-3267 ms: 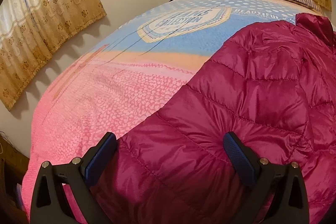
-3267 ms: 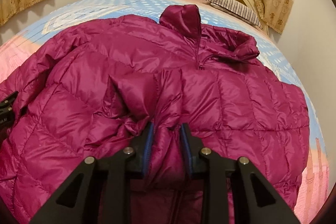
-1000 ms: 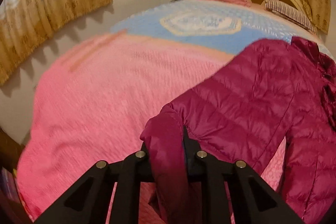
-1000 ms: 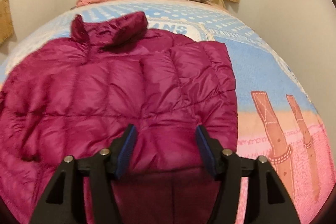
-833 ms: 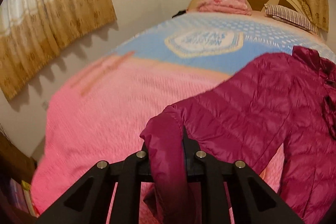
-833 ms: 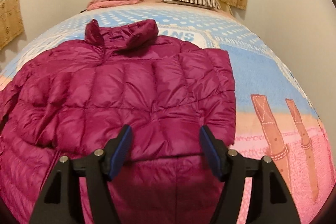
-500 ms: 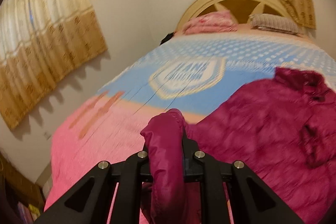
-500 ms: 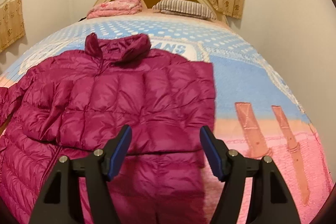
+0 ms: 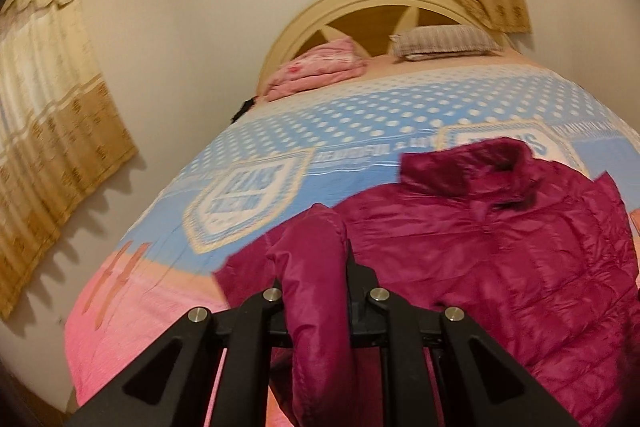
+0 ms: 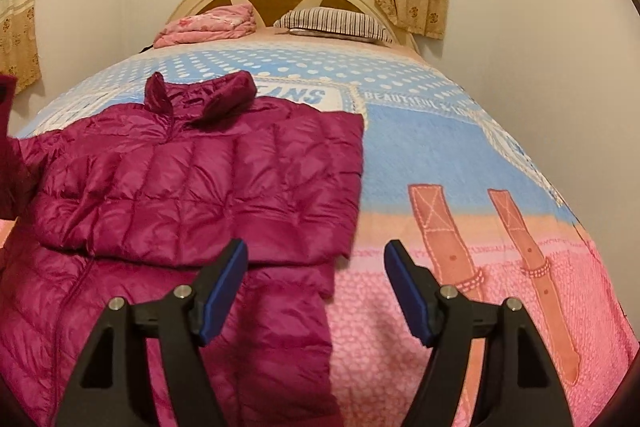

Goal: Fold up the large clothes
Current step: 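Grasp the sleeve with the left tool and fold it across the body, then open the left tool to release the folded sleeve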

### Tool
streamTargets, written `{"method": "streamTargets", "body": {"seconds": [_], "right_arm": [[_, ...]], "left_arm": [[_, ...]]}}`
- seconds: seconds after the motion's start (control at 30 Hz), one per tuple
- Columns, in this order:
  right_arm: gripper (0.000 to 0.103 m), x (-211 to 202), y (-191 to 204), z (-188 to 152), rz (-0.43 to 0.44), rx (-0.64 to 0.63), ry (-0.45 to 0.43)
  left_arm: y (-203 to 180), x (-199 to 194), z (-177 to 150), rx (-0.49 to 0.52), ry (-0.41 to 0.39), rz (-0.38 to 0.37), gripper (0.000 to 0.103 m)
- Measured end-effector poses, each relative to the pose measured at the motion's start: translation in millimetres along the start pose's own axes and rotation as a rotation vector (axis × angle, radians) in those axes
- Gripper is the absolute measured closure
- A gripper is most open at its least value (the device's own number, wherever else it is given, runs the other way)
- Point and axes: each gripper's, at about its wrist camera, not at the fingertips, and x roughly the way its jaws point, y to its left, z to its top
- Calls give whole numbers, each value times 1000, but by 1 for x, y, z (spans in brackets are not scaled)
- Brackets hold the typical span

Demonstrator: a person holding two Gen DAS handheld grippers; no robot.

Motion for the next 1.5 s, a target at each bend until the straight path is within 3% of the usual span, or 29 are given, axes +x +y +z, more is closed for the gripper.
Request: {"method": "streamTargets", "body": {"seconds": [0.3,0.4,0.47,0.5,0.53,0.6,0.67,0.77,1.0,1.17,1.5], "right_arm": [[29,8,-20,-14,9,76,9],[29,10,-21,-17,5,89,13],[29,11,-22,-19,3,91,20],[29,12,-22,-20,1,91,24],[27,13,-21,-20,-2,90,31],[26,15,-21,-21,-1,89,40],[26,18,-21,-22,-7,89,52],[26,20,-20,-23,-10,84,63],[26,24,-13,-21,-11,44,91],[26,14,-8,-11,0,11,68],[26,6,51,32,64,-64,29]], "left_arm": [[-93,1,1,121,-23,-89,92],[-114,2,-4,139,-25,-114,87],[-123,6,-6,137,-16,-144,76],[-126,6,-7,137,-17,-155,58],[-130,5,-8,140,-26,-154,31],[-131,-2,-10,134,-81,-139,11],[-131,-9,-9,146,-124,-133,9],[-124,-4,-8,138,-116,-132,9],[-89,30,-22,84,-25,-86,9],[-69,40,-36,66,-5,-75,9],[-15,60,-59,-4,43,-37,9]]}}
